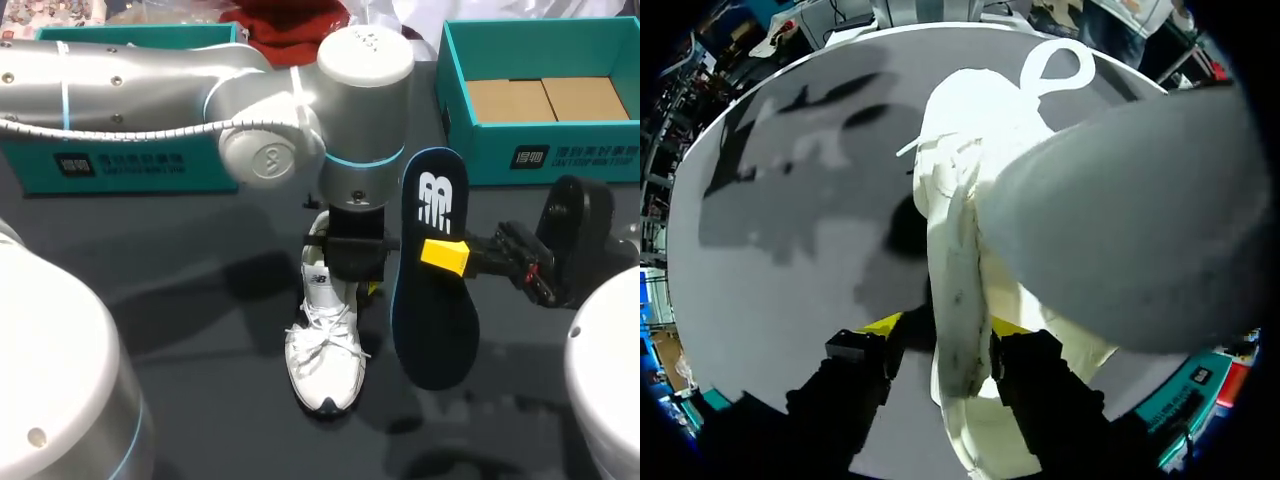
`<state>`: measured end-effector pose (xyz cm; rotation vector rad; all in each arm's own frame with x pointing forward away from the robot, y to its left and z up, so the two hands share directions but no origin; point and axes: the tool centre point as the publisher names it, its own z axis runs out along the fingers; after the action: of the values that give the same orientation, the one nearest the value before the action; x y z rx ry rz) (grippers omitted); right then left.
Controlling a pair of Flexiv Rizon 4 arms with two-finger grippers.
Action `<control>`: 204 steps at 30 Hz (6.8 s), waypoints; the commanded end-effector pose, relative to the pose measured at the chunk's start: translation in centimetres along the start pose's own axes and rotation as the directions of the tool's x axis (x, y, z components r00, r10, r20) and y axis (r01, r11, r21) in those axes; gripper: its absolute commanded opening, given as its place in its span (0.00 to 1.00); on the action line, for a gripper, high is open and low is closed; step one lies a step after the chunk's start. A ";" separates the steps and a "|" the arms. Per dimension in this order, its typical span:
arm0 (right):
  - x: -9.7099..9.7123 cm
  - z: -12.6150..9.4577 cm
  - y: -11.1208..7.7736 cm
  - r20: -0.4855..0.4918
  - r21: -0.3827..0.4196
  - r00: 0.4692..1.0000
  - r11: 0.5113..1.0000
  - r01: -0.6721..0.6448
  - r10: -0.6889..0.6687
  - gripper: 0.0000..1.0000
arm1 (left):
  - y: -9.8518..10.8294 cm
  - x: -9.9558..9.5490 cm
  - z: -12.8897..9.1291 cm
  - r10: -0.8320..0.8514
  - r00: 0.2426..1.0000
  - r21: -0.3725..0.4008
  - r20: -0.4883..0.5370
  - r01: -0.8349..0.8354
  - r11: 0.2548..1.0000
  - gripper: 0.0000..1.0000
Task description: Take the shoe out of the shoebox, open the shoe tongue, remove and reinsert the insole, then place the shoe into the shoebox
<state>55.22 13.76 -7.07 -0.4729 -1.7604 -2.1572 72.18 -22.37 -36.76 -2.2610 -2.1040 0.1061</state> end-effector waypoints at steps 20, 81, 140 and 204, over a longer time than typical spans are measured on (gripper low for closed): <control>0.4 0.0 -0.1 0.008 0.000 1.000 1.000 0.000 0.000 0.00 | 0.7 5.5 -14.9 -0.054 0.801 -0.071 0.596 0.119 0.990 1.00; -7.2 -0.5 3.6 -0.023 0.010 0.985 0.985 -0.172 0.172 0.00 | 5.2 2.6 -26.4 0.027 0.188 -0.038 0.982 0.053 0.998 1.00; -20.8 1.2 7.1 0.108 -0.030 0.734 0.740 -0.672 0.671 0.00 | 3.6 3.5 -25.2 0.030 0.152 -0.044 0.988 0.087 0.995 1.00; -27.9 2.7 6.3 0.168 -0.120 0.361 0.383 -0.916 0.917 0.00 | 6.4 -3.2 -23.5 -0.008 0.142 -0.014 0.990 0.155 0.988 0.27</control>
<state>83.20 16.24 -13.51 -1.3515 -1.0434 -1.2684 80.30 -25.23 -13.75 -2.2886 -2.6371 2.1579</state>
